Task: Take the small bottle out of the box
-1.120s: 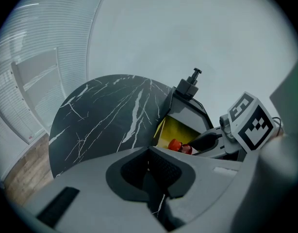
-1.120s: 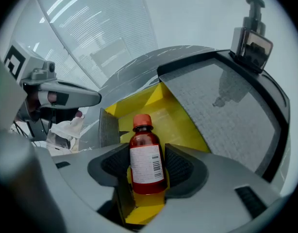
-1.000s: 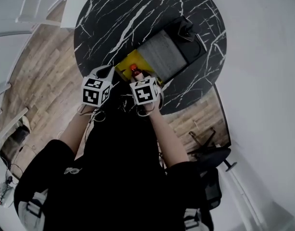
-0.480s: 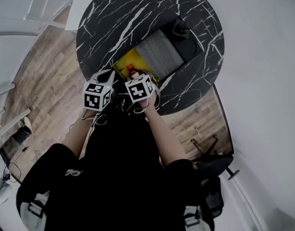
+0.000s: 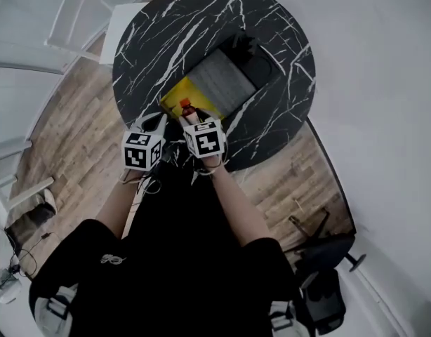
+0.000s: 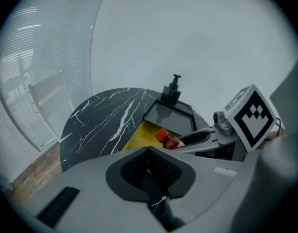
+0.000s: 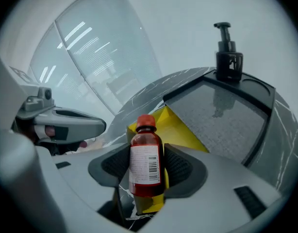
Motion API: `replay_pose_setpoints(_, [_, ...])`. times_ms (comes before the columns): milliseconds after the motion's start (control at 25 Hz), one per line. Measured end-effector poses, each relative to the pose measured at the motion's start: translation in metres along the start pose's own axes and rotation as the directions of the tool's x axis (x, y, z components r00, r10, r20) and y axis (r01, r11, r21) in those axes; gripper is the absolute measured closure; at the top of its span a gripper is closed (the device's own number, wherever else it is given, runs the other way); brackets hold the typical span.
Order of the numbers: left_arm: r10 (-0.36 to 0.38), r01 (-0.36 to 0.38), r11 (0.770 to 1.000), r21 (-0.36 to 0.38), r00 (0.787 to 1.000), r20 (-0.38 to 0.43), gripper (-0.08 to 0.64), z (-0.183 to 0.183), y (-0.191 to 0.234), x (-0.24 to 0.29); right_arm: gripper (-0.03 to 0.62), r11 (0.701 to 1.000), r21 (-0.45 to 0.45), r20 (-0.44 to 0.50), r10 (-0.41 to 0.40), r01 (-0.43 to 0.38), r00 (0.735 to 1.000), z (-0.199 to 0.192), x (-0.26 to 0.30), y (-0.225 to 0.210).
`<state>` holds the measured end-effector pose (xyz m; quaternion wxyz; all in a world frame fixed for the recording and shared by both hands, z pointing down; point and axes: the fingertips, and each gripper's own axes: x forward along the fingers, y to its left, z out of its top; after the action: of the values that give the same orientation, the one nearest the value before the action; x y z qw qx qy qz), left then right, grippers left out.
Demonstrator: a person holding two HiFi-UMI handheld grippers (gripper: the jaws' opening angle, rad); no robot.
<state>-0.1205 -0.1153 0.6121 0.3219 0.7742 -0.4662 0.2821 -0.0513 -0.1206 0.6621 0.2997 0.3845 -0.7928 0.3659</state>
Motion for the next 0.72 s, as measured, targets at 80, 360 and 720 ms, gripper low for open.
replay_pose_setpoints(80, [0.007,-0.007,1.0,0.011,1.0,0.019,0.561,0.006,-0.007,-0.005,0.387,1.0,0.011,0.071,0.001,-0.002,0.998,0.007,-0.012,-0.001])
replay_pose_setpoints(360, [0.015,-0.019,0.998,0.055,0.996,0.085,0.561,0.02,-0.036,-0.023,0.387,1.0,-0.008,0.282,0.001,0.002,0.959,0.028,-0.062,-0.001])
replay_pose_setpoints(720, [0.047,-0.071,0.993,0.09,0.97,0.239,0.561,0.046,-0.07,-0.066,0.385,0.996,-0.077,0.518,0.009,0.036,0.856,0.058,-0.134,0.014])
